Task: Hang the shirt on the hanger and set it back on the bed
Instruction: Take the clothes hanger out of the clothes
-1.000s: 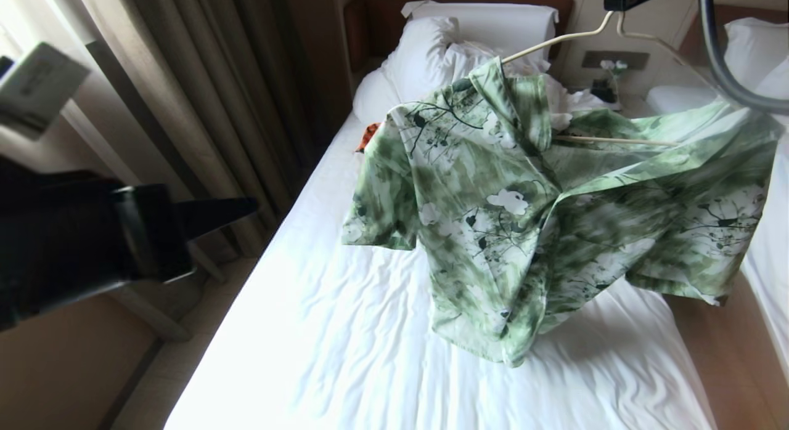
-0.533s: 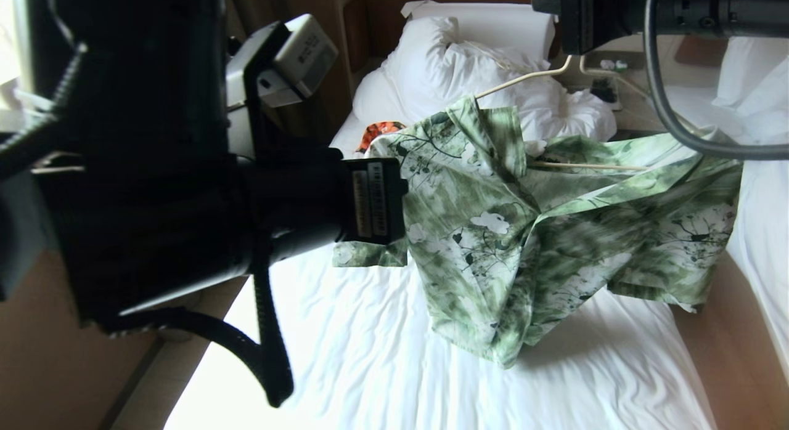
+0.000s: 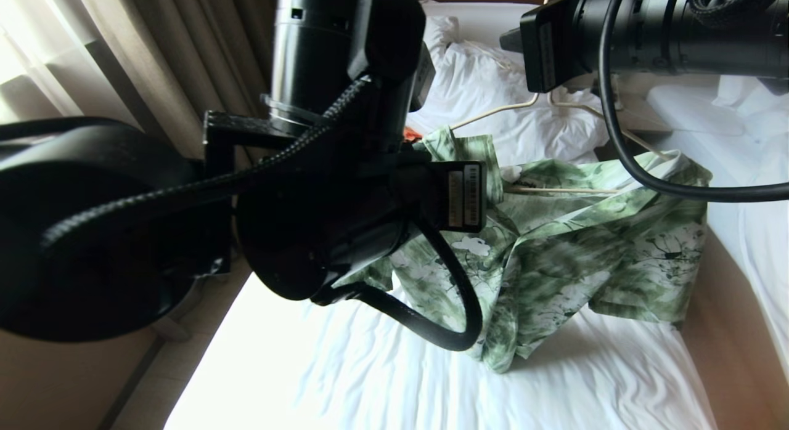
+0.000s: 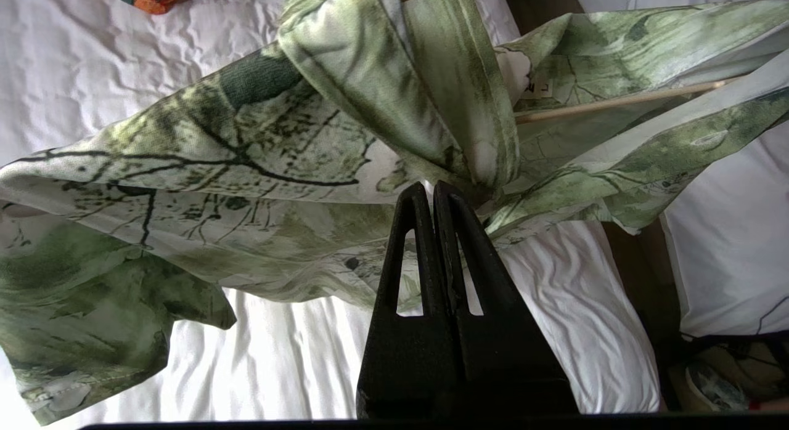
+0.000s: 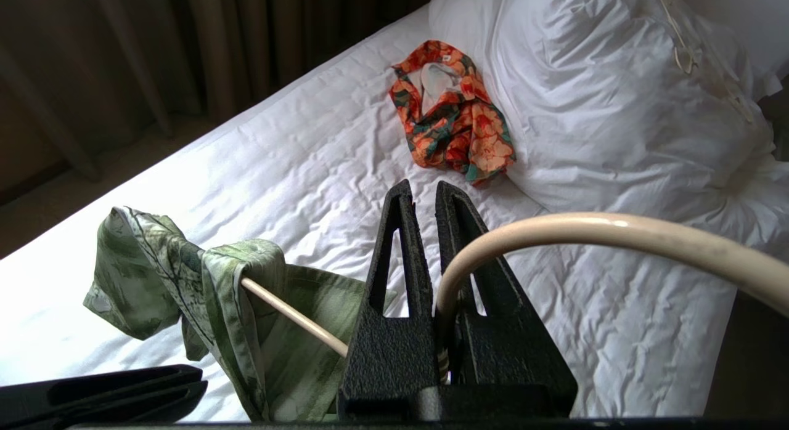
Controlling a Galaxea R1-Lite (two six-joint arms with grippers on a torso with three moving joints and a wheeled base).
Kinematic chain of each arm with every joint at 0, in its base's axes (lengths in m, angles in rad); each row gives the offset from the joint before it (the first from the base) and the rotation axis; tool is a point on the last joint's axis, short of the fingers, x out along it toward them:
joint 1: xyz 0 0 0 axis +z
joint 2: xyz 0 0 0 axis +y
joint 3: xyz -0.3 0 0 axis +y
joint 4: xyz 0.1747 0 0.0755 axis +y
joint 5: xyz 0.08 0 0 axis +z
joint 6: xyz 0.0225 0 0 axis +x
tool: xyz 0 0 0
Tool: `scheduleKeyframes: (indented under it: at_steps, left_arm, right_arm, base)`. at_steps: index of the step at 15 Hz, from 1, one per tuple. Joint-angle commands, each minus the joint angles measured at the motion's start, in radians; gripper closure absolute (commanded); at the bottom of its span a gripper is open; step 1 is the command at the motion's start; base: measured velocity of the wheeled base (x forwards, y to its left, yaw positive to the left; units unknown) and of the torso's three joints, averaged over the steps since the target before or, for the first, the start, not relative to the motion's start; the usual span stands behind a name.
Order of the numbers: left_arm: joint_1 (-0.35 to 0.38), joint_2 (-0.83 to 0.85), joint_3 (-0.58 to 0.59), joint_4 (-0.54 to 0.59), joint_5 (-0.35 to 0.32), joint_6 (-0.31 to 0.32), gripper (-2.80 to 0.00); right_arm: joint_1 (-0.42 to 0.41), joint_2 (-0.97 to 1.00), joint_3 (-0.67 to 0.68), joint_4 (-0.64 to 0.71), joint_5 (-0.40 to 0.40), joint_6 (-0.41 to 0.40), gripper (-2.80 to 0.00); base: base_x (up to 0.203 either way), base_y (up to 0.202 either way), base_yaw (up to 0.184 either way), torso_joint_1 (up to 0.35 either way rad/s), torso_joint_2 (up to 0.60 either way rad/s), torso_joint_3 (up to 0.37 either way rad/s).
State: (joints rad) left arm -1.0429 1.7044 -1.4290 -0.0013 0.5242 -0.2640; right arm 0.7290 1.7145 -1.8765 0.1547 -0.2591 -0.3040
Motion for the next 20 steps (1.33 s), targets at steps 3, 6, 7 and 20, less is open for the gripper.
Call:
scheduleKeyframes:
  at_steps: [3, 6, 7, 20]
  left_arm:
    - [-0.055, 0.036, -0.057, 0.012, 0.041, -0.001, -2.80]
    - [-0.060, 0.065, -0.088, 0.016, 0.063, 0.002, -2.80]
    - [-0.062, 0.070, -0.093, 0.008, 0.066, 0.004, -2.80]
    - [-0.153, 0.079, -0.167, 0.001, 0.070, -0.004, 0.00]
  right_arm:
    - [-0.014, 0.008, 0.003, -0.001, 0.001, -0.003, 0.00]
    - [-0.014, 0.008, 0.002, -0.001, 0.001, -0.003, 0.00]
    - [-0.014, 0.010, 0.003, -0.001, 0.001, -0.003, 0.00]
    - [-0.040, -0.001, 0.002, 0.000, 0.032, 0.103, 0.00]
  base:
    - [0.000, 0.000, 0.000, 0.000, 0.00, 0.000]
    - [0.000, 0.000, 0.000, 0.000, 0.00, 0.000]
    - [0.000, 0.000, 0.000, 0.000, 0.00, 0.000]
    - [0.000, 0.000, 0.000, 0.000, 0.00, 0.000]
